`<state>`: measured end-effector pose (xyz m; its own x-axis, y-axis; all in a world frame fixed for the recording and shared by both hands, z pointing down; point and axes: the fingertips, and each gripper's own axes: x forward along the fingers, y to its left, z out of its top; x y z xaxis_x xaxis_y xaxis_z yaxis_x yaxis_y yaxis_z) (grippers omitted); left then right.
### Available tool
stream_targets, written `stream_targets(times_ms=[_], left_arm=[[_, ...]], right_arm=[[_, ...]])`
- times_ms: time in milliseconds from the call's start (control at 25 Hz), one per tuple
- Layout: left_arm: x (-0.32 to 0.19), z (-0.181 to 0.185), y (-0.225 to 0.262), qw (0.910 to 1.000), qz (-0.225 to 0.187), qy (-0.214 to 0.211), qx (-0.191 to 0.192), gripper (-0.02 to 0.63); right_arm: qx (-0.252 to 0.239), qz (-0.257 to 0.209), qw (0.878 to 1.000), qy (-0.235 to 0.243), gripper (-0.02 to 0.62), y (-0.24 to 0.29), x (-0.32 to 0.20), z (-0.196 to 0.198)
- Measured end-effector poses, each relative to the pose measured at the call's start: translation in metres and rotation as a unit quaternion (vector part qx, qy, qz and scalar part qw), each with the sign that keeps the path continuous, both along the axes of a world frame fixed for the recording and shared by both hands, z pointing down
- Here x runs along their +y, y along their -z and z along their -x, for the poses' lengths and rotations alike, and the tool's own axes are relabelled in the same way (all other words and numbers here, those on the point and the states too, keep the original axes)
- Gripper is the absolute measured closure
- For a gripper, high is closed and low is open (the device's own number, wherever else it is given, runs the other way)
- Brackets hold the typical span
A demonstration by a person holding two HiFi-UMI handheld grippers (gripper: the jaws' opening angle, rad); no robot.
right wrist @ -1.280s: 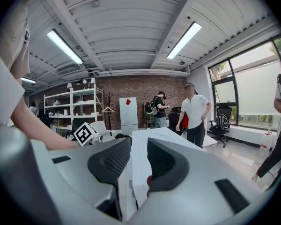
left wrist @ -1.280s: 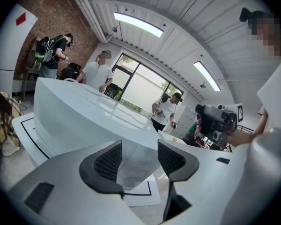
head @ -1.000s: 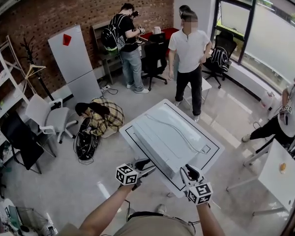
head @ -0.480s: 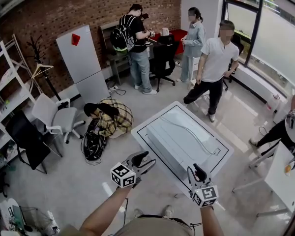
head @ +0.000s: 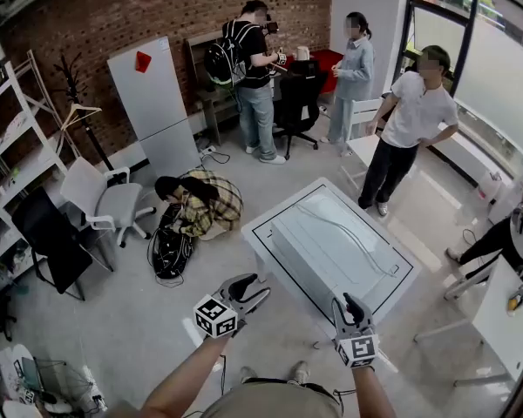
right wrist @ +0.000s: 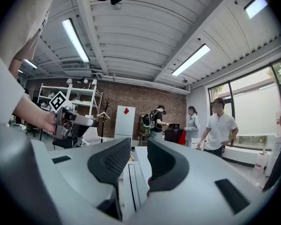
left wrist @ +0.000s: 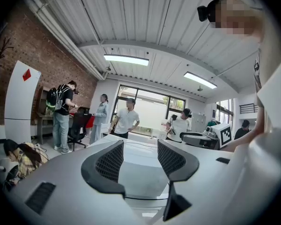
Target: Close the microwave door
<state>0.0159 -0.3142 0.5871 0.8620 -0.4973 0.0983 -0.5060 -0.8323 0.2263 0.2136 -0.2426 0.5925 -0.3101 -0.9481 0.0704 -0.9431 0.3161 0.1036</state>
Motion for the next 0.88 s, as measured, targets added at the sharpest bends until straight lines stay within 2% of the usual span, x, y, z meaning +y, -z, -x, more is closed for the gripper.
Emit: stream_targets(times_ms=[120,440,680,880], left_arm=[[0.002,0.007,-0.022,0.9999,-0.001,0.013,-0.006,0.376],[-0.001,0.018,-0.071,0.9988,0.038,0.021,-0.024,0.376],[-0.004,0.02,-0.076,0.9985,0.04,0.017,-0.034,0.376],[-0.005,0.014,-0.078,0.9983,0.042,0.011,-0.039,0.376]], right_arm=[[0.011,0.002,1.0,0.004,0.48,-0.023,-0.004,0.005],[0.034,0.016,0.999,0.01,0.48,-0.057,-0.013,0.016],[0.032,0.017,0.999,0.007,0.48,-0.054,-0.017,0.024],[0.055,0.039,0.998,0.001,0.505,-0.059,-0.023,0.02]])
